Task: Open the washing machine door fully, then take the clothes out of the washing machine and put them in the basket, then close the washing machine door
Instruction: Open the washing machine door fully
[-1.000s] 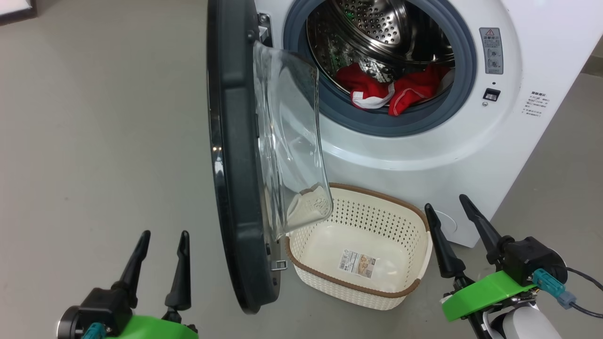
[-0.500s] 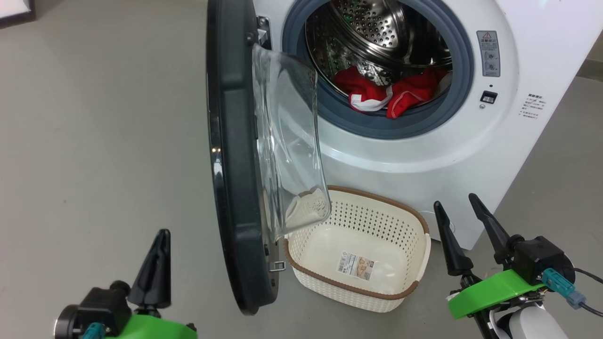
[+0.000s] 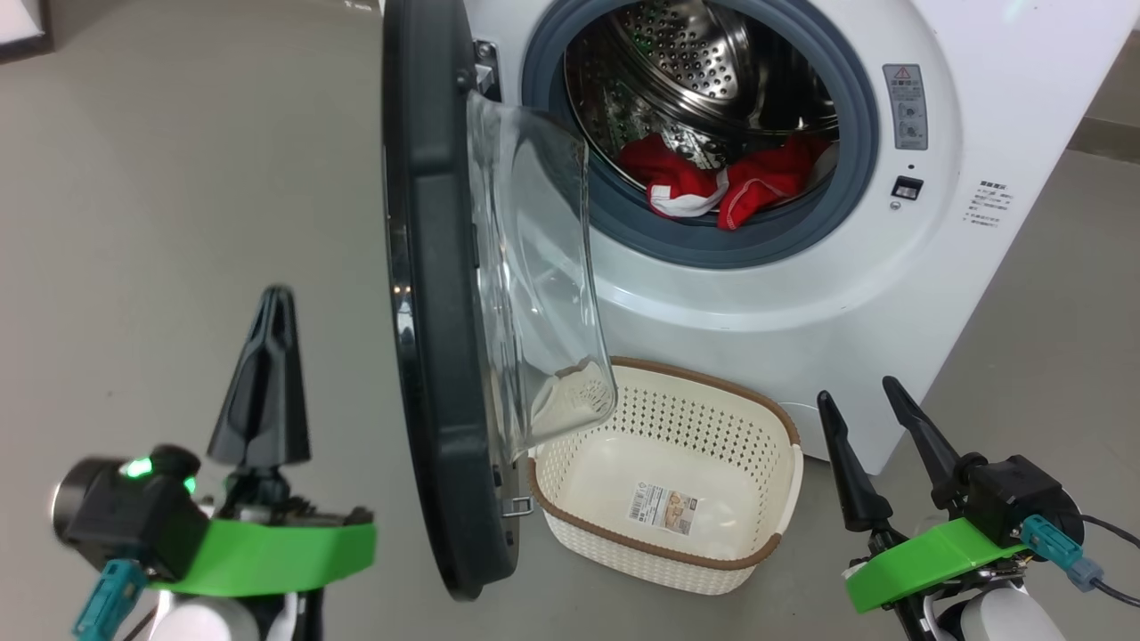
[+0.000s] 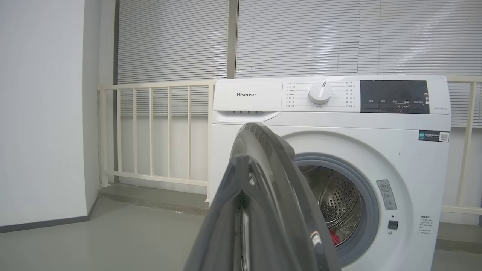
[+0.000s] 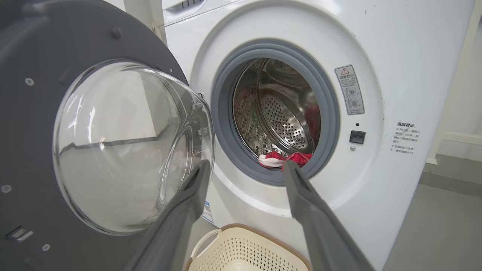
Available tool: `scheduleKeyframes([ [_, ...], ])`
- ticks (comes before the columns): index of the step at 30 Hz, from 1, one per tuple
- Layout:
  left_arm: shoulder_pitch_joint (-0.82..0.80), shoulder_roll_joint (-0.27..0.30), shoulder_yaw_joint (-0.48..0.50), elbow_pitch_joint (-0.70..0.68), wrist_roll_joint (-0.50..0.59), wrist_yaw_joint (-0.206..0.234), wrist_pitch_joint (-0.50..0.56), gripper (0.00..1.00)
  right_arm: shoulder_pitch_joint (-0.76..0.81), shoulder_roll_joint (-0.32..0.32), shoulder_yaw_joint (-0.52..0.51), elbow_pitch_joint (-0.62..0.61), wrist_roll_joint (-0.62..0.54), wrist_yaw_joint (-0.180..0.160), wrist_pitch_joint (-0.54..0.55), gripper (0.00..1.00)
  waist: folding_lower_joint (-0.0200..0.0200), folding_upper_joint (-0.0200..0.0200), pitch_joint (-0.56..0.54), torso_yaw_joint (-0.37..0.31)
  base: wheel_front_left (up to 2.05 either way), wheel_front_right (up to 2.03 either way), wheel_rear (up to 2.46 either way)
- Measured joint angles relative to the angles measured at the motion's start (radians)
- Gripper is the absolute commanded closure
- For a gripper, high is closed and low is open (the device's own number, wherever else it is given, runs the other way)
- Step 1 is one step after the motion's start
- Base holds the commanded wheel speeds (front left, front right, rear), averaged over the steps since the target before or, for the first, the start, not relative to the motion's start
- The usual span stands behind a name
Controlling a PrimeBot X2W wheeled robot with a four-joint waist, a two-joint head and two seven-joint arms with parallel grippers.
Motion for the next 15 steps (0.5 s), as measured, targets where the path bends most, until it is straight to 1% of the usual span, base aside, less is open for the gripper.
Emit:
scheduleKeyframes([
  [3, -0.033, 0.0, -0.041, -0.081, -0.001, 0.012, 0.031, 1.0, 0.0, 0.0, 0.002, 0.002, 0.0, 0.0, 0.0, 0.0, 0.0, 0.0, 0.0, -0.007, 0.0, 0.0, 0.0],
  [7, -0.059, 0.0, -0.125, -0.143, -0.021, 0.012, 0.079, 1.0, 0.0, 0.0, 0.004, 0.004, 0.0, 0.0, 0.0, 0.0, 0.0, 0.0, 0.002, -0.016, 0.0, 0.0, 0.0],
  [12, -0.06, 0.002, -0.231, -0.146, -0.053, 0.011, 0.133, 1.0, 0.0, 0.0, 0.005, 0.004, 0.0, 0.0, 0.0, 0.0, 0.0, 0.0, 0.008, -0.025, 0.0, 0.0, 0.0],
  [15, -0.036, 0.003, -0.289, -0.117, -0.072, 0.012, 0.171, 1.0, 0.0, 0.0, 0.005, 0.004, 0.0, 0.0, 0.0, 0.0, 0.0, 0.0, 0.015, -0.029, 0.0, 0.0, 0.0],
])
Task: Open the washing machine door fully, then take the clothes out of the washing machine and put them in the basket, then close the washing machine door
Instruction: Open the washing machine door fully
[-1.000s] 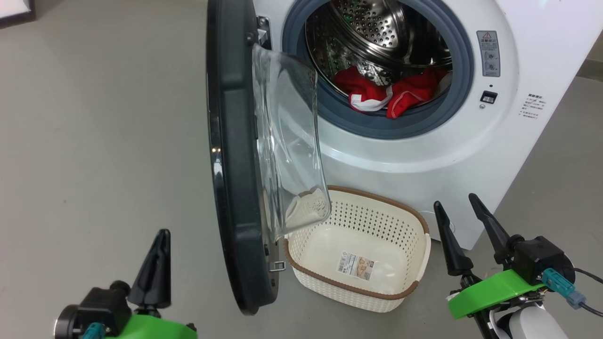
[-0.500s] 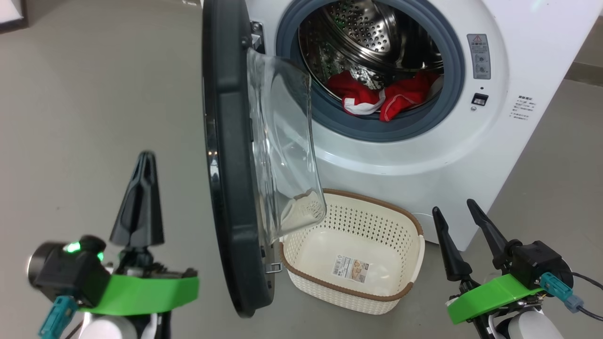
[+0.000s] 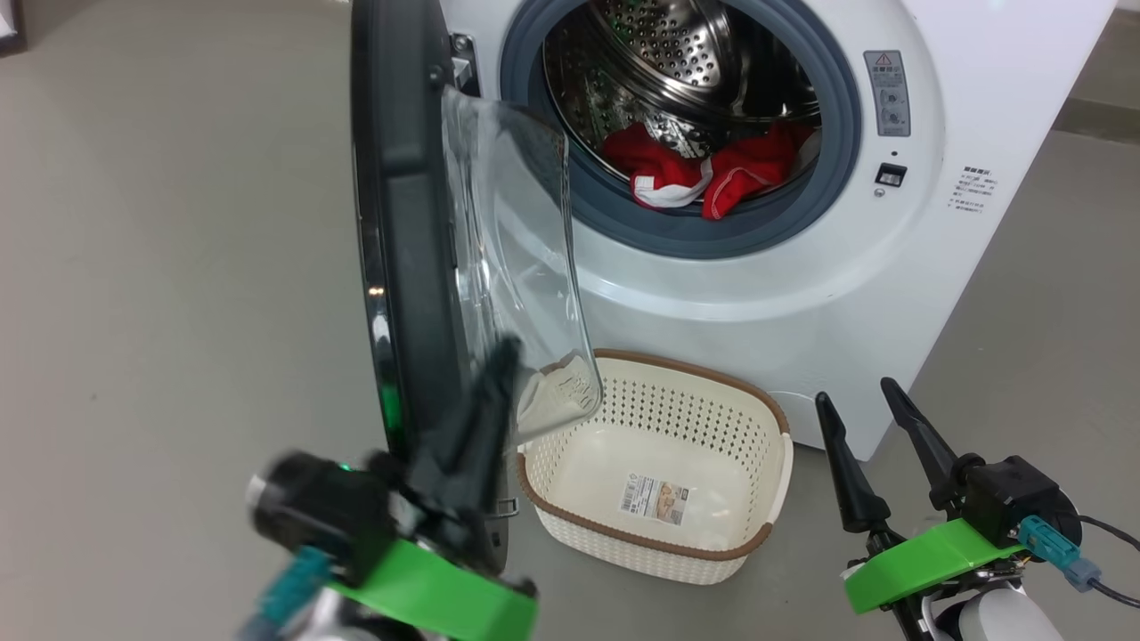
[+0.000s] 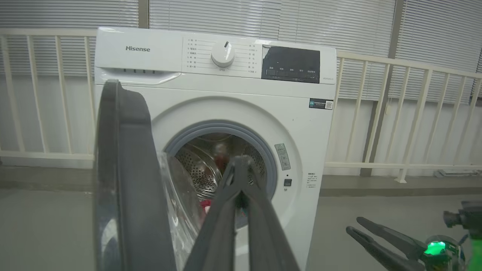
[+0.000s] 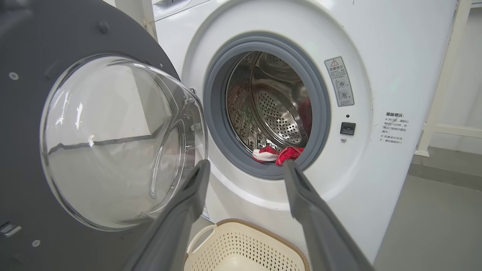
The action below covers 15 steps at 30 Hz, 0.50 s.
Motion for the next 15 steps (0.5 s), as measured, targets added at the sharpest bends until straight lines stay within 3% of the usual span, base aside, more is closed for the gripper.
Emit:
scheduleKeyframes([
  [6, 0.066, 0.004, -0.087, 0.091, -0.021, 0.019, 0.048, 1.0, 0.0, 0.0, -0.002, 0.001, 0.0, 0.0, 0.0, 0.0, 0.0, 0.0, 0.009, 0.003, 0.0, 0.0, 0.0],
  [15, 0.074, 0.009, -0.097, 0.193, -0.036, 0.047, 0.044, 1.0, 0.0, 0.0, -0.002, 0.005, 0.0, 0.0, 0.0, 0.0, 0.0, 0.0, 0.017, 0.001, 0.0, 0.0, 0.0],
])
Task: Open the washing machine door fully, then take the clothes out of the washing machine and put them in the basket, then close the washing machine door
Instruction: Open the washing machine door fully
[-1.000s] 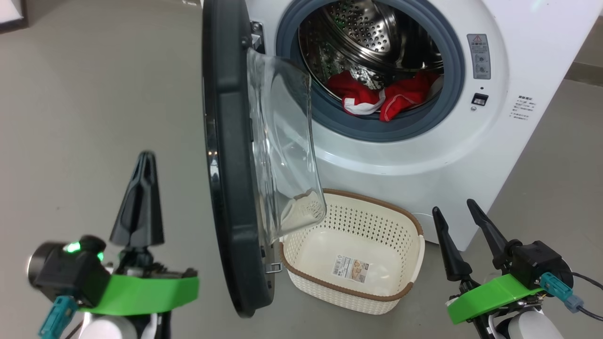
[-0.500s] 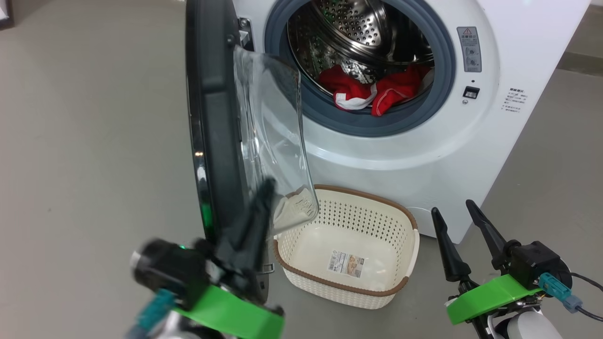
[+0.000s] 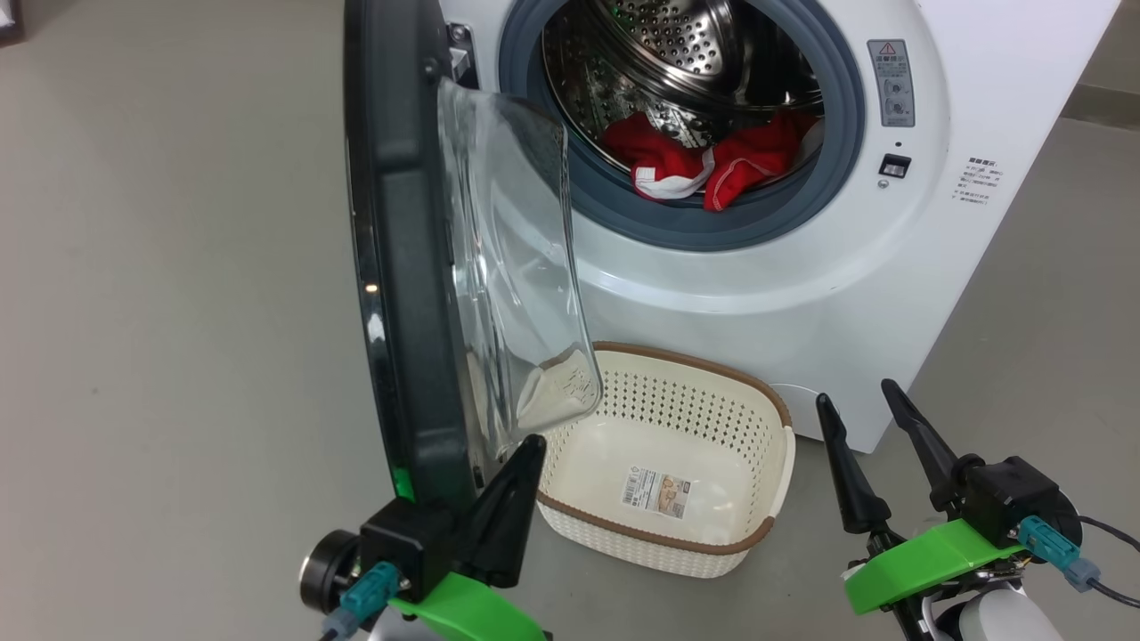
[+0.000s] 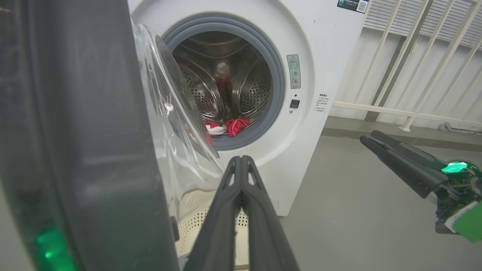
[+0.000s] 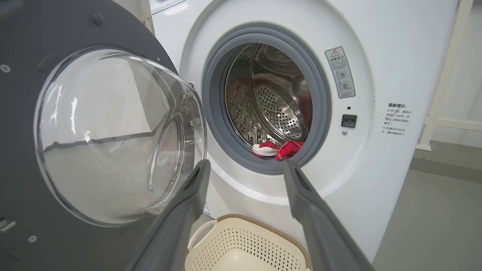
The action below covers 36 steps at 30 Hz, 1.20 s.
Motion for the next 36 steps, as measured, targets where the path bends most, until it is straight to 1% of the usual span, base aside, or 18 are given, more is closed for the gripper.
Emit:
scheduleKeyframes([
  [9, 0.0, 0.006, 0.032, 0.036, -0.005, 0.038, -0.016, 1.0, 0.0, 0.0, 0.0, 0.007, 0.0, 0.0, 0.0, 0.0, 0.0, 0.0, 0.005, -0.004, 0.0, 0.0, 0.0],
  [16, 0.003, 0.012, 0.067, 0.031, -0.024, 0.063, -0.016, 1.0, 0.0, 0.0, -0.002, 0.016, 0.0, 0.0, 0.0, 0.0, 0.0, 0.0, 0.008, 0.004, 0.0, 0.0, 0.0],
  [19, 0.012, 0.023, 0.086, 0.027, -0.024, 0.073, -0.021, 1.0, 0.0, 0.0, -0.002, 0.02, 0.0, 0.0, 0.0, 0.0, 0.0, 0.0, 0.01, 0.011, 0.0, 0.0, 0.0],
  [23, 0.02, 0.044, 0.127, 0.027, -0.026, 0.104, -0.025, 1.0, 0.0, 0.0, -0.001, 0.022, 0.0, 0.0, 0.0, 0.0, 0.0, 0.0, 0.014, 0.022, 0.0, 0.0, 0.0],
  [28, 0.022, 0.06, 0.164, 0.028, -0.04, 0.116, -0.025, 1.0, 0.0, 0.0, -0.001, 0.026, -0.003, 0.0, 0.0, 0.0, 0.0001, 0.0, 0.018, 0.032, 0.0, 0.0, 0.0],
  [32, 0.026, 0.075, 0.201, 0.032, -0.046, 0.139, -0.035, 1.0, 0.0, 0.0, -0.001, 0.026, -0.013, 0.0, 0.0, 0.0, 0.0001, 0.0, 0.023, 0.039, 0.0, 0.0, 0.0],
  [36, 0.039, 0.092, 0.238, 0.034, -0.059, 0.153, -0.048, 1.0, 0.0, 0.0, -0.001, 0.026, -0.019, 0.0, 0.0, 0.0, 0.0, 0.0, 0.026, 0.042, 0.0, 0.0, 0.0],
])
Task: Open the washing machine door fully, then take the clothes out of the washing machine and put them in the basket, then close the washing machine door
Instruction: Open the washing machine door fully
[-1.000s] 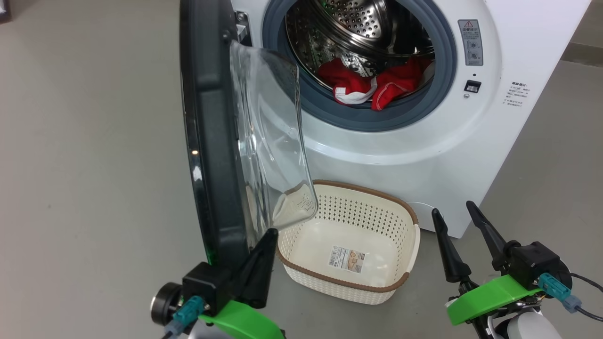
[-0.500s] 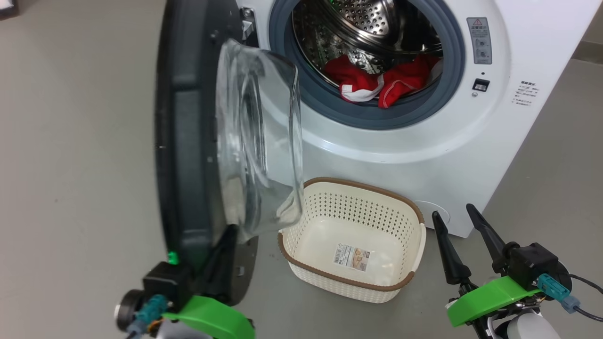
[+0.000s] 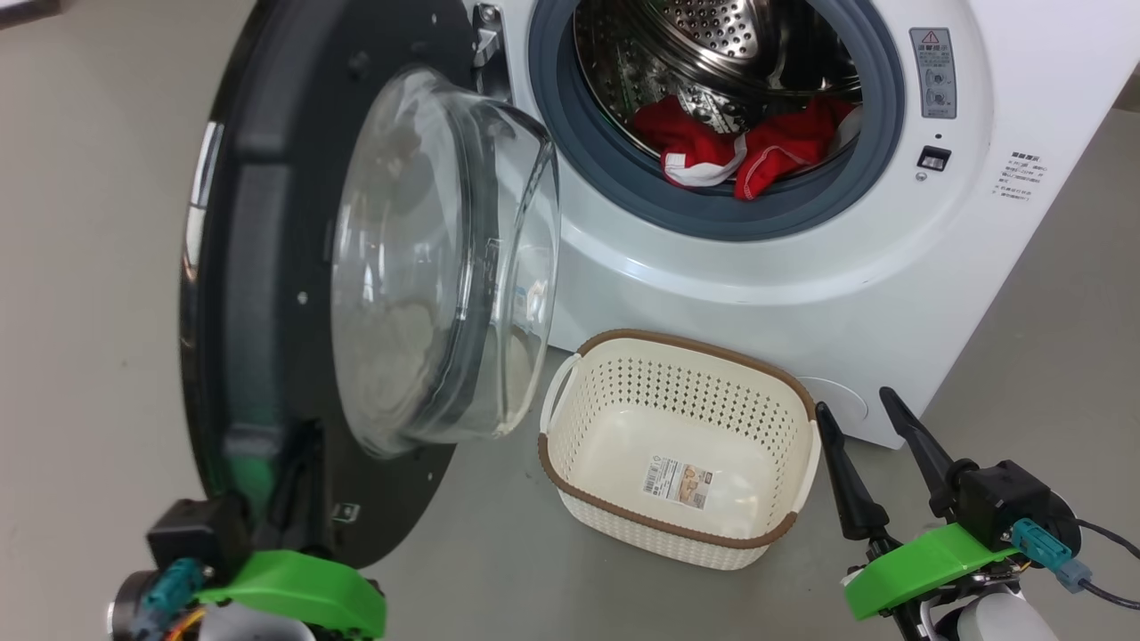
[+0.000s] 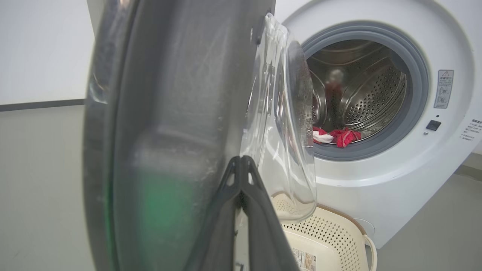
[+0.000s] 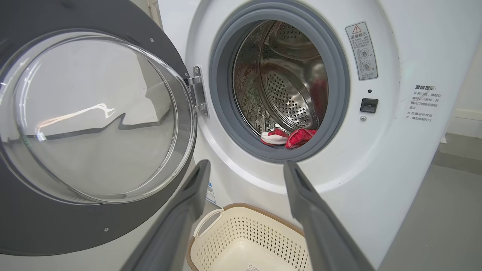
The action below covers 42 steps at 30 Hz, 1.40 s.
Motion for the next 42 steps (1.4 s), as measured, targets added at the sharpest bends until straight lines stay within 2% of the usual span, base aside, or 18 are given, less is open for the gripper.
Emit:
scheduleKeyframes([
  [4, 0.0, 0.006, 0.034, 0.006, -0.019, 0.021, 0.0, 1.0, 0.0, 0.0, 0.001, 0.001, -0.001, 0.0, 0.0, 0.0, 0.0, 0.0001, 0.005, 0.0, 0.0, 0.0, 0.0],
  [22, -0.086, 0.072, 0.181, 0.21, -0.091, 0.019, -0.115, 1.0, -0.002, 0.0, 0.02, 0.007, -0.017, 0.0, 0.0, 0.0, 0.0, 0.0, 0.025, -0.018, 0.0, 0.0, 0.0],
  [30, -0.138, 0.1, 0.202, 0.323, -0.099, 0.0, -0.155, 1.0, -0.002, 0.0, 0.022, 0.008, -0.016, 0.0, 0.0, 0.0, 0.0, 0.0, 0.033, -0.025, 0.0, 0.0, 0.0],
  [42, -0.268, 0.147, 0.235, 0.534, -0.103, -0.053, -0.197, 1.0, -0.004, 0.0, 0.029, 0.01, -0.018, 0.0, 0.0, 0.0, 0.0, 0.0, 0.05, -0.033, 0.0, 0.0, 0.0],
])
